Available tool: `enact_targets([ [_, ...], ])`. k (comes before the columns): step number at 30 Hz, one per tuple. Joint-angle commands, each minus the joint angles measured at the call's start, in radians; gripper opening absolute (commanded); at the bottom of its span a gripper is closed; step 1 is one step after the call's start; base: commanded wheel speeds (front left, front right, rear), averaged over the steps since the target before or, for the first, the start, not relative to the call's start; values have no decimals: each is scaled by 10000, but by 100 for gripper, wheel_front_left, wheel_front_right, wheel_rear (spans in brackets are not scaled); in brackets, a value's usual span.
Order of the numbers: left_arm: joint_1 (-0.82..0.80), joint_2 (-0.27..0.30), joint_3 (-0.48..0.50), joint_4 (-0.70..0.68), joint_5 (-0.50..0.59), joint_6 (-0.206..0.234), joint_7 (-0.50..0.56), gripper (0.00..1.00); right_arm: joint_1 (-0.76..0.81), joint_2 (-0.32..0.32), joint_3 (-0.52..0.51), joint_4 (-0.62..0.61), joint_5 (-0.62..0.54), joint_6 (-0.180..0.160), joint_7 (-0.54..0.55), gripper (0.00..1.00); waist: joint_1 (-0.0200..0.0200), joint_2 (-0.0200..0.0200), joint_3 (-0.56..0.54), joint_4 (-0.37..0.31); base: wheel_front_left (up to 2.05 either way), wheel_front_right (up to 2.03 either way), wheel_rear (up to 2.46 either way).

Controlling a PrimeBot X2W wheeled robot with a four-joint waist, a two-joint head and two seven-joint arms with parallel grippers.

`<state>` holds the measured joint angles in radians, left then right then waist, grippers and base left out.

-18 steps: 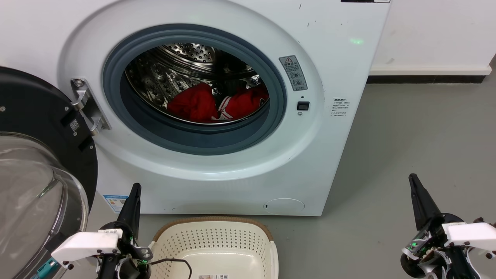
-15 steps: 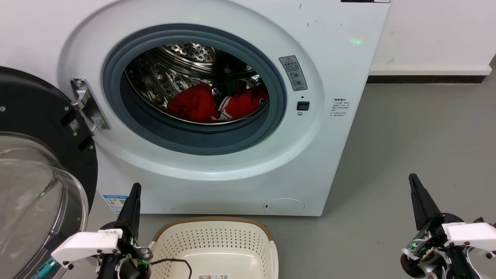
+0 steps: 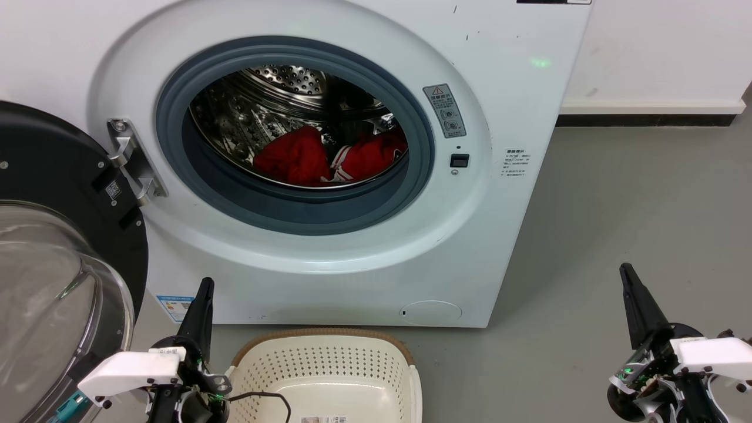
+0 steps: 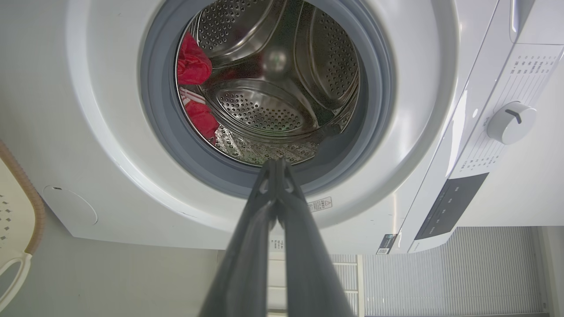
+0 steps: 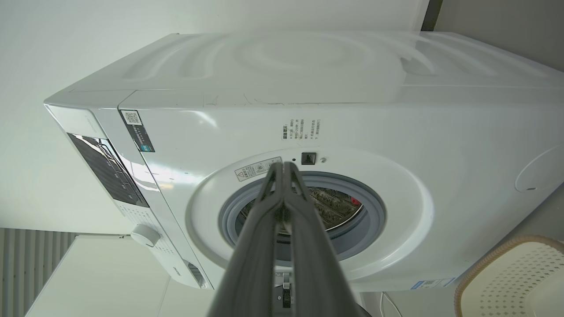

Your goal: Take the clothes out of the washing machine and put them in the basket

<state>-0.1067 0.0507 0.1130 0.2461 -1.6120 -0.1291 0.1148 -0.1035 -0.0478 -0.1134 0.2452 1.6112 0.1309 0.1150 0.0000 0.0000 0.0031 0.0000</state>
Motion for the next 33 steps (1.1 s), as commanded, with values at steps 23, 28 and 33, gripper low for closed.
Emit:
enact_targets([
  [23, 322, -8, 146, -115, 799, 4, -591, 100, 341, 15, 41, -97, -475, -2, -589, 100, 0, 0, 20, -9, 0, 0, 0],
  [28, 401, -6, 349, -274, 1479, 1, -868, 100, 357, 10, -252, 166, -1600, -2, -864, 100, 0, 0, 24, -17, 0, 0, 0],
  [33, 381, -6, 786, -400, 2229, 0, -1082, 100, 255, 5, -508, 80, -2877, -2, -1082, 100, 0, 0, 28, -31, 0, 0, 0],
])
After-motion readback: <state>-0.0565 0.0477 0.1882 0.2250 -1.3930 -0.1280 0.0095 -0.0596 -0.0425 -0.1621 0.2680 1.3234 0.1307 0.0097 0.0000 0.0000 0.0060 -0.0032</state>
